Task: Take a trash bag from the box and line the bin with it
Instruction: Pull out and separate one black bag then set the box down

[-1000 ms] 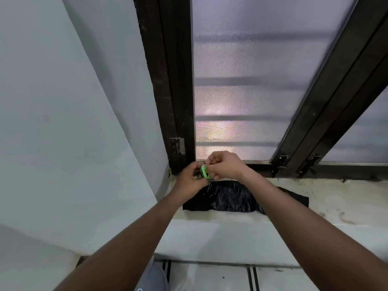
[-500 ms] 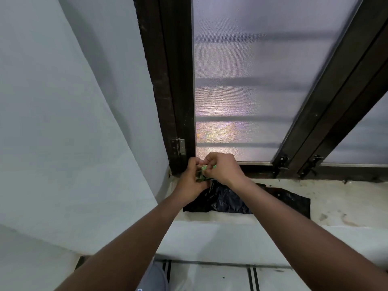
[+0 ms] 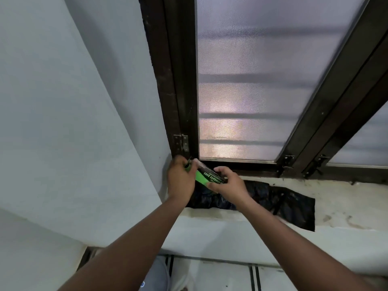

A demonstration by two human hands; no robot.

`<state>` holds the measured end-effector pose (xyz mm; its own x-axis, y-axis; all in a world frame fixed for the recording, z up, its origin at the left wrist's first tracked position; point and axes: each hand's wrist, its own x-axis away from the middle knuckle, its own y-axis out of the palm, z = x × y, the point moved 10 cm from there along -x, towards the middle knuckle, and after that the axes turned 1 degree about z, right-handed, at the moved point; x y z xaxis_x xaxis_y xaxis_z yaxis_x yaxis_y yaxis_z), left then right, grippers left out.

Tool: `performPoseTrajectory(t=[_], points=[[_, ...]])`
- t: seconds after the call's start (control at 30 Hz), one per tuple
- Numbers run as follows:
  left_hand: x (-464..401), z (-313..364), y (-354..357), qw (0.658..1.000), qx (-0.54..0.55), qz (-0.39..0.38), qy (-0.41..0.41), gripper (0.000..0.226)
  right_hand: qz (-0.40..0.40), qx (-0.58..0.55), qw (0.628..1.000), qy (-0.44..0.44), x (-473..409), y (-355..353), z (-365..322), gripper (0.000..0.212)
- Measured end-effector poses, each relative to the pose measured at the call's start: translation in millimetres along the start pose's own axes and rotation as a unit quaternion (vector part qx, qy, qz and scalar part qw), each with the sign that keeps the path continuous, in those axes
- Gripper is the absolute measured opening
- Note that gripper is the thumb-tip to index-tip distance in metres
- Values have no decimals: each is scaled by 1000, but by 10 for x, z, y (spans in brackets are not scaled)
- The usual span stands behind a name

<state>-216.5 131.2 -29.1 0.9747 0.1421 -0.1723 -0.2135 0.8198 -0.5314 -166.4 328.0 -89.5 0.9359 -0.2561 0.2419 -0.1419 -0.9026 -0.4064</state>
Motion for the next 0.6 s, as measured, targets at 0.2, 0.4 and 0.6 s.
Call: performPoseTrajectory(t=[0.2, 0.4, 0.6], points=[[63, 11, 61, 958, -249, -141, 10, 37, 12, -106, 991, 82, -74, 17, 202, 38], [208, 98, 280, 875, -390, -261, 120, 72, -59, -103, 988, 102, -114, 102, 62, 31], [161, 106, 255, 825, -494, -205, 182, 46, -74, -88, 987, 112, -187, 242, 211, 50]])
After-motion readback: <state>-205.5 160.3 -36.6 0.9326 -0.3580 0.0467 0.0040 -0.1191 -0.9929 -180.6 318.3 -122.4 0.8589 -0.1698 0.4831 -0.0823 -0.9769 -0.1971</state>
